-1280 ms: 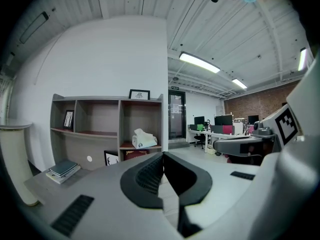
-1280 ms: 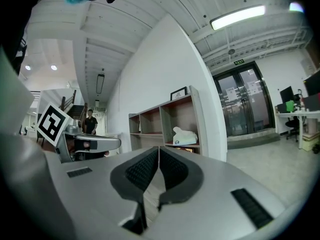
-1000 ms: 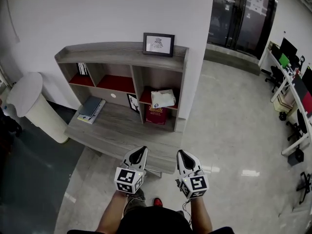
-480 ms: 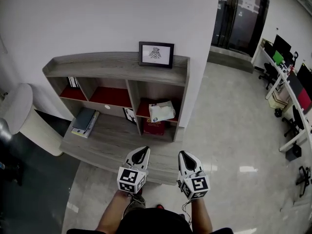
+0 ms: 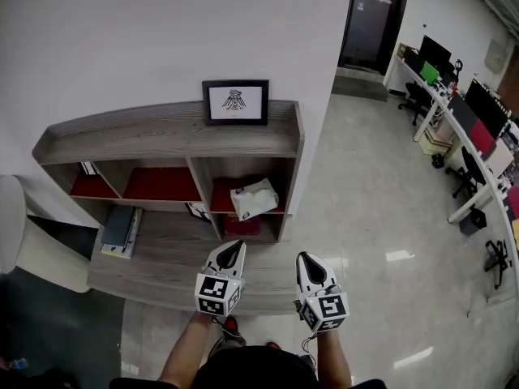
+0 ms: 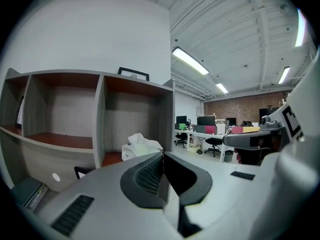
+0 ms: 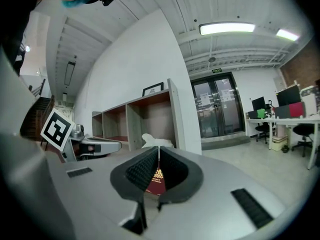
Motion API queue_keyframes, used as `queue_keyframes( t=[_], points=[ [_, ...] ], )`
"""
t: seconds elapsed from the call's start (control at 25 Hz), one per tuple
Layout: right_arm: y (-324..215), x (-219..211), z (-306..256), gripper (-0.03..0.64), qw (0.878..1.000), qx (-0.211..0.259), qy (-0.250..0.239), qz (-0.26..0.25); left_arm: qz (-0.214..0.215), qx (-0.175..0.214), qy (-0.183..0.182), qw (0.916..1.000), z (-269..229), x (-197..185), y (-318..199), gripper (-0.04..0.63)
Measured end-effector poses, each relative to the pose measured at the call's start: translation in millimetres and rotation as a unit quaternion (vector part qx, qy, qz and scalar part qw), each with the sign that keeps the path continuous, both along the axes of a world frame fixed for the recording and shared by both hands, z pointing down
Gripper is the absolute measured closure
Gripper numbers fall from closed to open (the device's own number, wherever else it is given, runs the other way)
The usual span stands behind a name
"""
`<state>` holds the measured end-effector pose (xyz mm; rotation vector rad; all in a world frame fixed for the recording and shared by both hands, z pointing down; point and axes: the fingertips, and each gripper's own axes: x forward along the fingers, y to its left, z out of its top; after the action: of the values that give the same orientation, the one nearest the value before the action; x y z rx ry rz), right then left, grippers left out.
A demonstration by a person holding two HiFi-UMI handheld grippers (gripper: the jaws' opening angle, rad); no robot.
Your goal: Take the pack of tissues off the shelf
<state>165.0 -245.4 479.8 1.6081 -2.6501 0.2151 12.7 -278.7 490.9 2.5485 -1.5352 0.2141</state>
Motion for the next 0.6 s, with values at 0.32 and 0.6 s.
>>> queue_keyframes(
  t=[0.32,0.6],
  points=[
    [-1.8,4.2,13.5,0.584,0.998,-0.016,0.013,0.058,0.009,-0.021,-0.003,0.9997,17.3,-10.7,-45.8,0.571],
    [9.7,10.3,21.6,0.584,0.994,-0.029,0.027,0.102,0.017,-0.047,0.006,0.9987,31.1,-10.2,-82.4,0.334]
  ],
)
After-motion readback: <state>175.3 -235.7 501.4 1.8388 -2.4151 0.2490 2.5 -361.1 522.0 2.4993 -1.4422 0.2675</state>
